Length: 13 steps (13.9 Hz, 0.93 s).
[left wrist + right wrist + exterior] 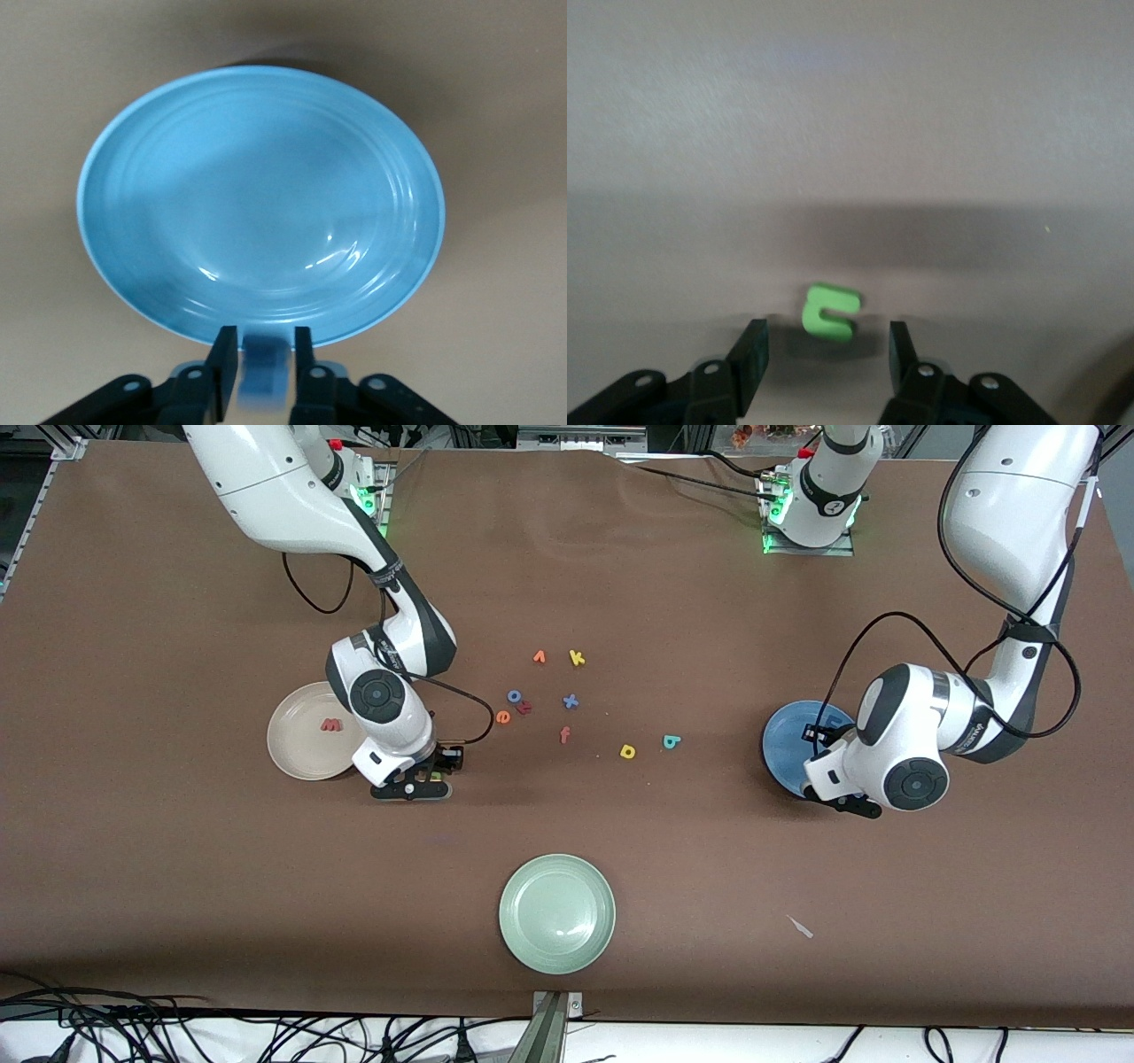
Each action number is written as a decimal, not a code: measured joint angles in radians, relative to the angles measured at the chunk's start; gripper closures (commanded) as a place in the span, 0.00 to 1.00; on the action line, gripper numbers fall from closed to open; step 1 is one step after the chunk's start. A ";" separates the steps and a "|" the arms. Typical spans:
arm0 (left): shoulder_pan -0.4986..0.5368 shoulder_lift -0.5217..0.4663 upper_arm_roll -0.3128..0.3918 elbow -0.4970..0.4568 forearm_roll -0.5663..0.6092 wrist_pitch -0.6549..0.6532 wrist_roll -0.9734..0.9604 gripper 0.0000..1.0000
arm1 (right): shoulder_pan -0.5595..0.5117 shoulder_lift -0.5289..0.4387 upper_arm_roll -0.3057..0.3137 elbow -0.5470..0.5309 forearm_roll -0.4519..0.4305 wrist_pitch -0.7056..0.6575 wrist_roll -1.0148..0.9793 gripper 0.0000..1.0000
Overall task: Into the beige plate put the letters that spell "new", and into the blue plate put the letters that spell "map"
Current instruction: 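Open the left gripper over the blue plate while the right gripper grasps c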
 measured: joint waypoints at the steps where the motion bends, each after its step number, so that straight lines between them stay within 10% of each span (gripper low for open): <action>1: -0.001 -0.001 -0.004 0.002 0.000 0.000 -0.001 0.00 | 0.000 0.006 0.000 0.007 0.000 0.004 0.000 0.40; 3: -0.001 -0.009 -0.012 0.001 0.000 0.014 -0.018 0.00 | 0.000 0.014 0.000 0.013 0.000 0.005 0.000 0.52; 6: -0.001 -0.063 -0.048 -0.079 0.000 0.138 -0.165 0.00 | 0.001 0.022 0.002 0.019 0.000 0.010 0.000 1.00; 13: -0.023 -0.114 -0.177 -0.243 0.000 0.410 -0.588 0.00 | -0.005 -0.031 -0.043 0.019 -0.001 -0.100 -0.113 1.00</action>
